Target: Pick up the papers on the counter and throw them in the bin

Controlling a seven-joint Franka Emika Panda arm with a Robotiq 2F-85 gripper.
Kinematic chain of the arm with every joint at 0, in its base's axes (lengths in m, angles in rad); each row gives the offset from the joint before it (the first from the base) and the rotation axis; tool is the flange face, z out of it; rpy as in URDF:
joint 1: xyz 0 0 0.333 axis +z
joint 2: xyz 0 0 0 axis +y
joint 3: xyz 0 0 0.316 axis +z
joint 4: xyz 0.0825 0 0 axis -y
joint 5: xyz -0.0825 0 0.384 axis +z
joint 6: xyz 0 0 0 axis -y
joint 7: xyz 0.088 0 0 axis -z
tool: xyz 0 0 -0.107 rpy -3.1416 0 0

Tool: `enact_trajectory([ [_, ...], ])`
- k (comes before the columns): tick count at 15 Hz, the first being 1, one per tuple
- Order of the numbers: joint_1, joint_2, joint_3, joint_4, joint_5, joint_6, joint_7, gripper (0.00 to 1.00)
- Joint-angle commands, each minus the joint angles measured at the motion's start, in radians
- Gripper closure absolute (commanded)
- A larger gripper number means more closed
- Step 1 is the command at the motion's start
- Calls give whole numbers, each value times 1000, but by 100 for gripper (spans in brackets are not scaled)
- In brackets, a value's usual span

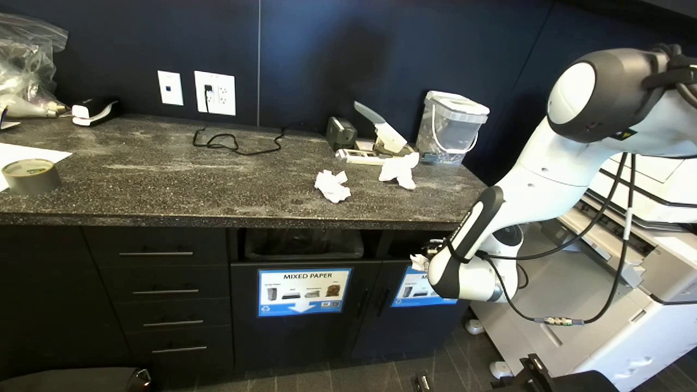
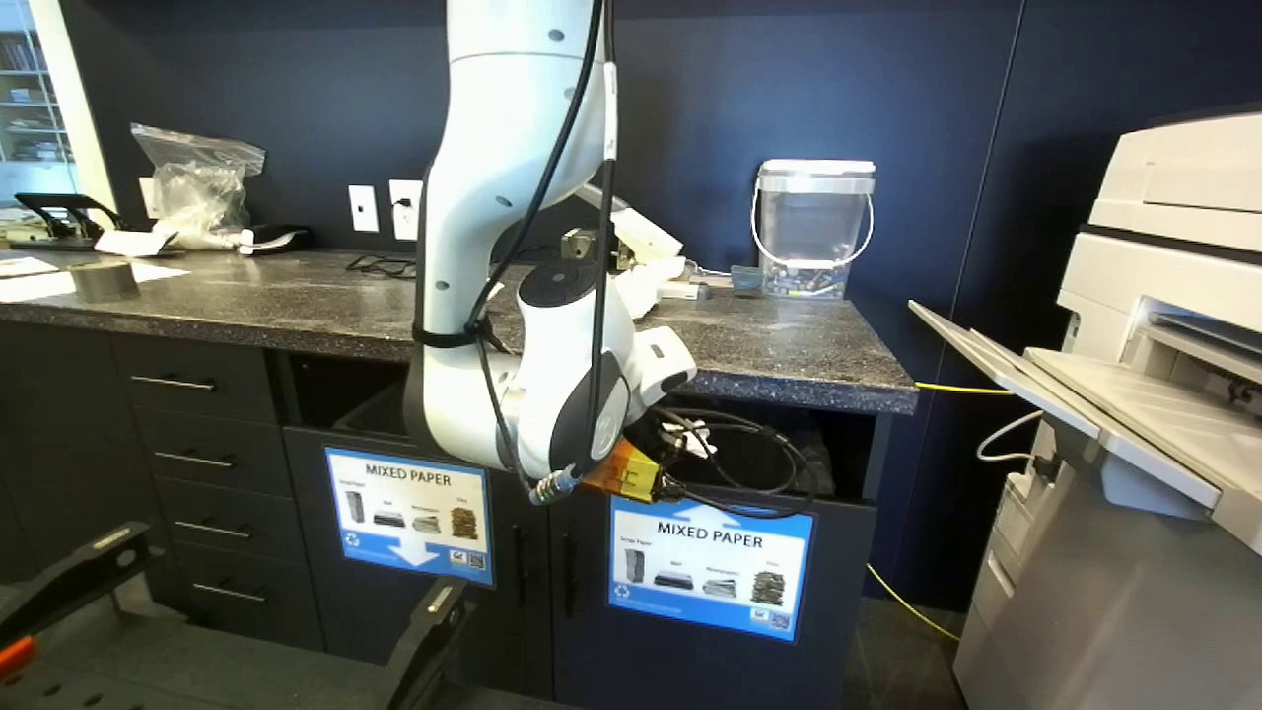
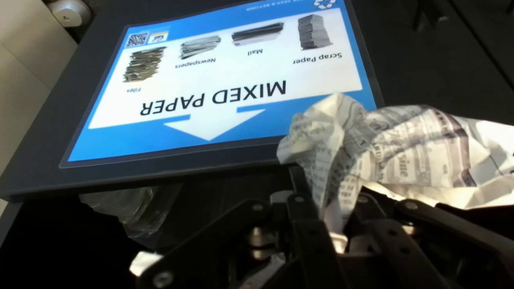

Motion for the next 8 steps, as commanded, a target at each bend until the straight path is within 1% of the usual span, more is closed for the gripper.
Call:
enact_trajectory([
  [1, 14, 86, -3, 113, 25, 66, 19, 86],
  [6, 4, 145, 2, 210, 16, 95, 30, 86],
  [8, 12, 176, 4, 250, 24, 107, 31, 86],
])
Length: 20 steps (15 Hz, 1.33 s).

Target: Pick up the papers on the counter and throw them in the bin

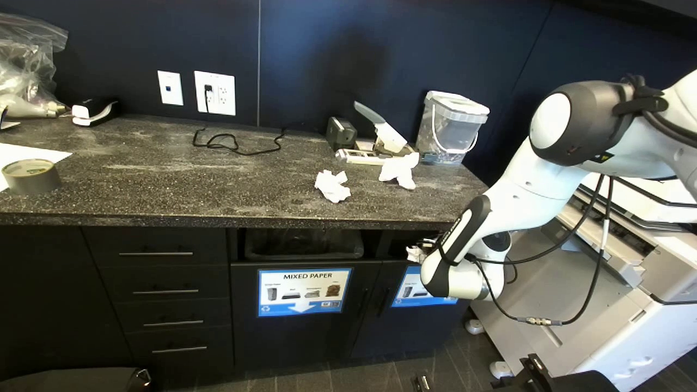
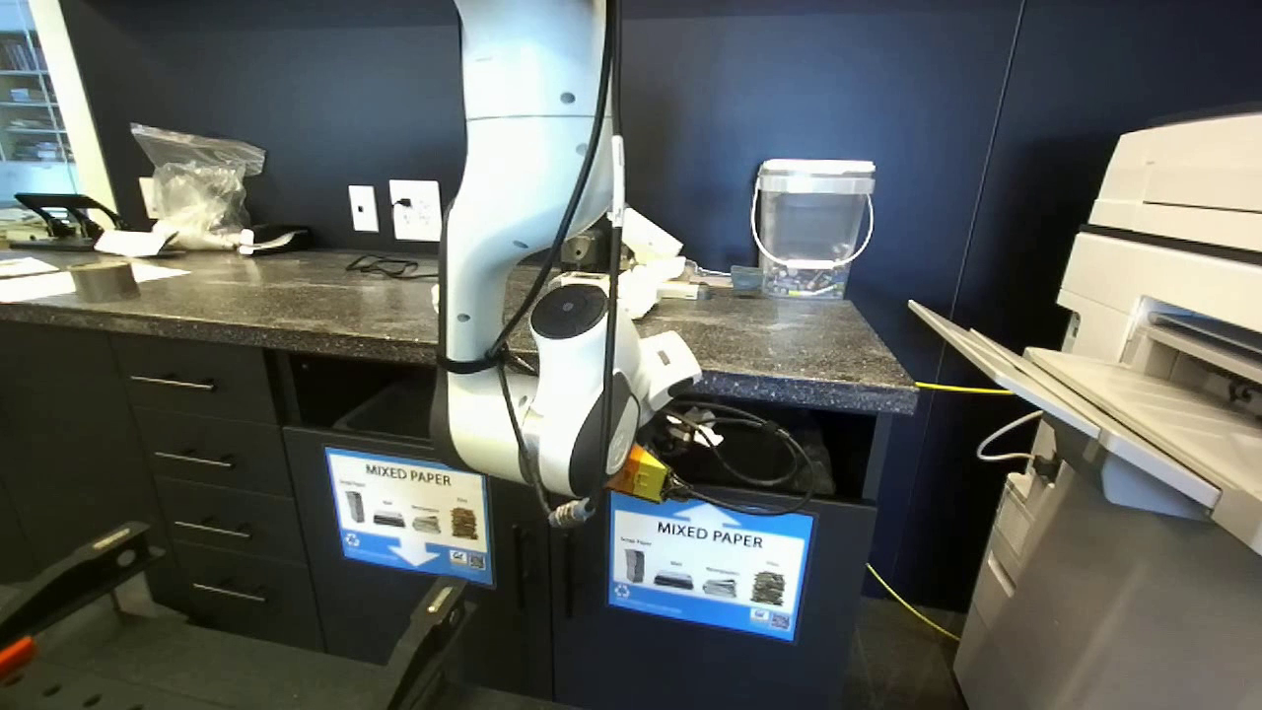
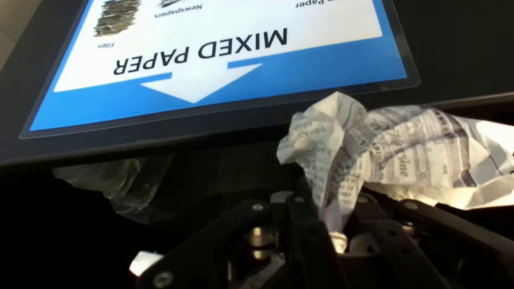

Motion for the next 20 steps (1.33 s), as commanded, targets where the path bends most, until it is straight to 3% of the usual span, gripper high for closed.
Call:
enact_trajectory([
  [1, 11, 79, 2, 108, 32, 51, 17, 86],
  [4, 17, 127, 5, 181, 52, 44, 26, 87],
  [12, 92, 248, -15, 355, 278, 30, 32, 87],
  [20, 90, 290, -13, 438, 326, 35, 37, 88],
])
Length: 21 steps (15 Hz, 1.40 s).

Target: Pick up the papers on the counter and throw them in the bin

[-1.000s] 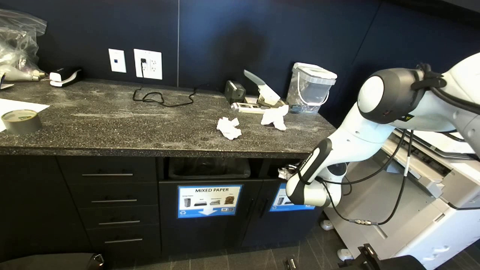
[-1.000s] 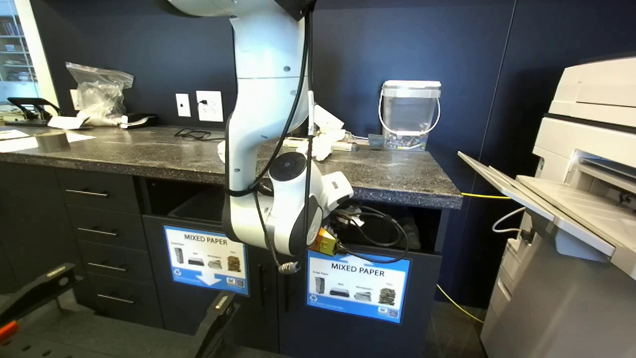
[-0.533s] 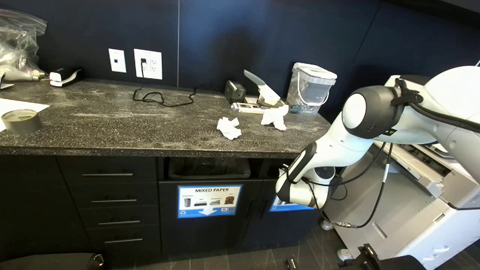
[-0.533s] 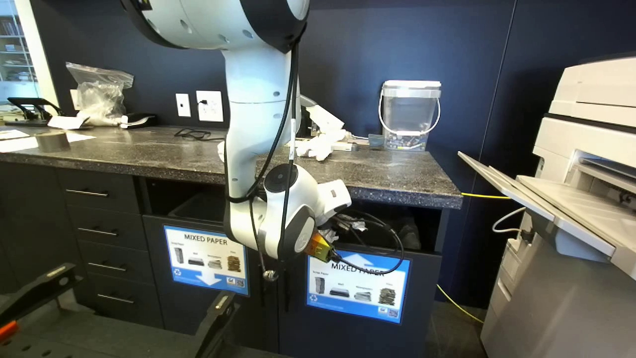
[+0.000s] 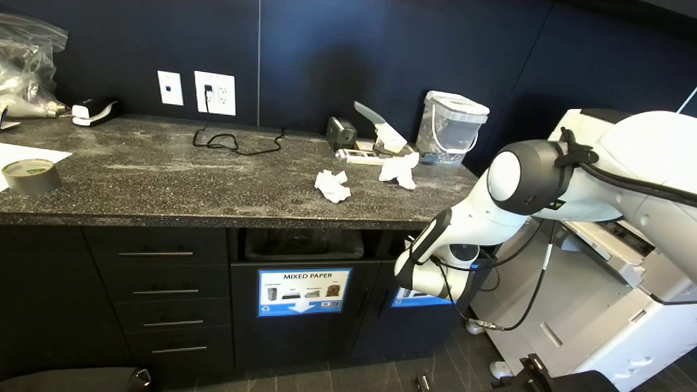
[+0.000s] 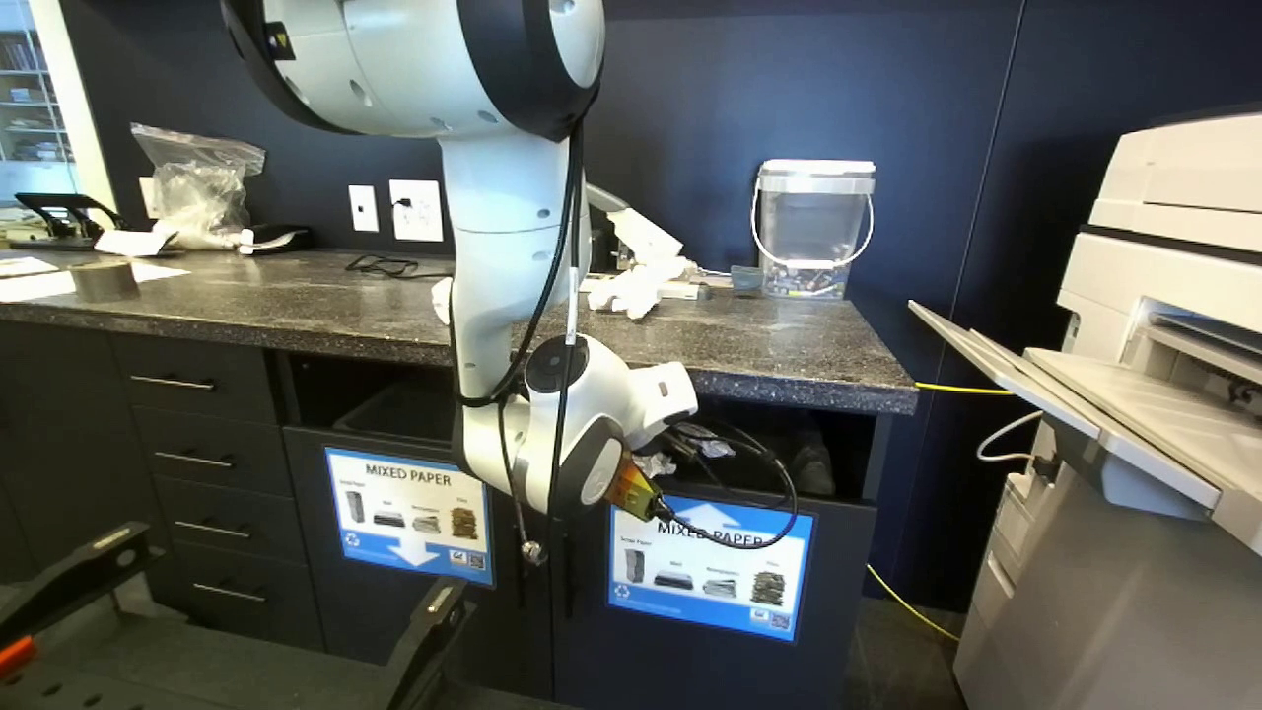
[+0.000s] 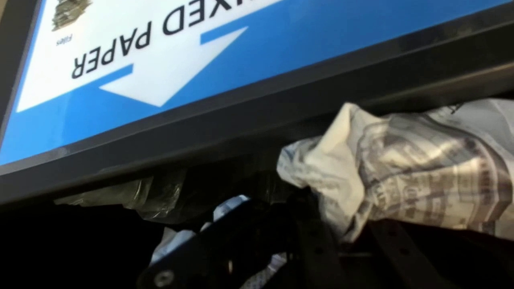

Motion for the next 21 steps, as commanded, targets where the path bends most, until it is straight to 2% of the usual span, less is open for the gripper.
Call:
enact_trajectory([
  [1, 17, 48, -13, 74, 33, 23, 13, 88],
  [2, 16, 47, -12, 74, 32, 17, 12, 63],
  [4, 20, 52, -14, 79, 33, 23, 8, 60],
  [12, 19, 35, -15, 59, 23, 31, 5, 1],
  [15, -12, 9, 9, 26, -74, 72, 25, 0],
  [17, -17, -26, 15, -13, -117, 55, 25, 0],
  [21, -50, -172, 23, -176, -265, -122, 15, 0],
])
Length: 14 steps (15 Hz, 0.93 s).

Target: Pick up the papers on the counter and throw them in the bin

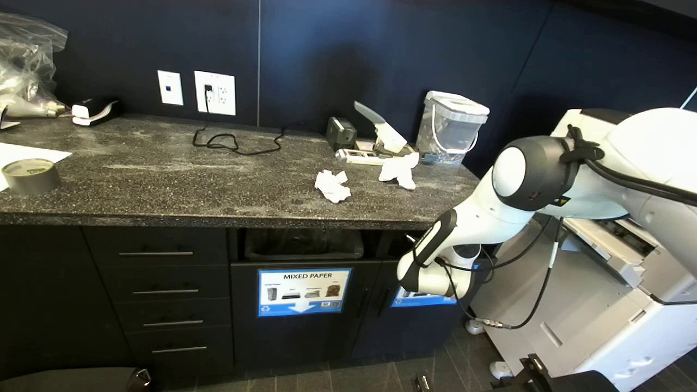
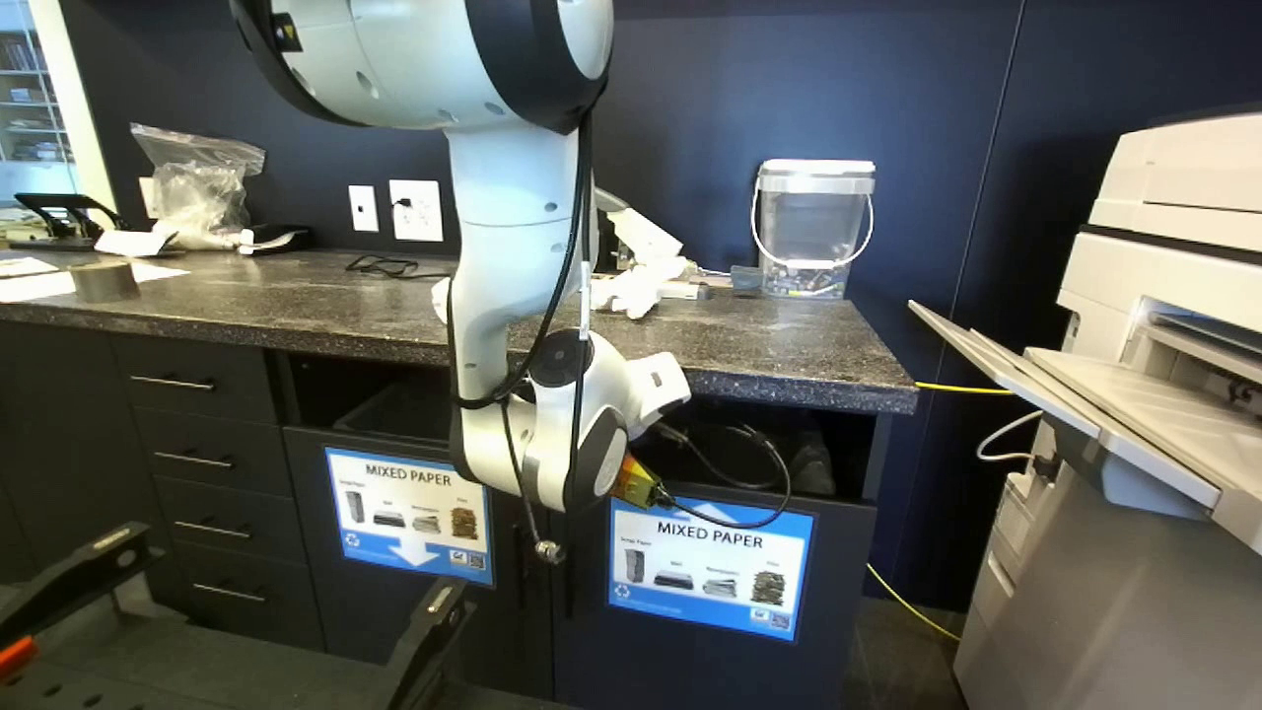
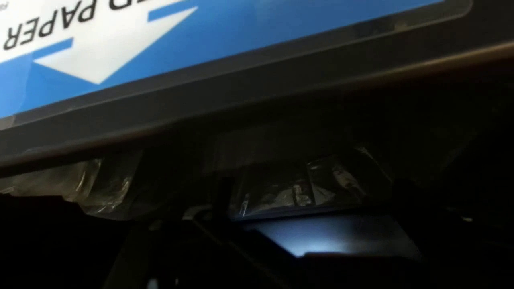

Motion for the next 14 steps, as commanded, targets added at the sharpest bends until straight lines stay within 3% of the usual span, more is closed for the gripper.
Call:
enact_trajectory([
  [1, -41, -190, 14, -193, -130, -170, -10, 0],
  [8, -41, -472, 11, -400, -213, -637, -107, 0],
  [12, -49, -649, 17, -439, -230, -893, -206, 0],
  [14, -94, -729, 50, -426, -229, -1029, -304, 0],
])
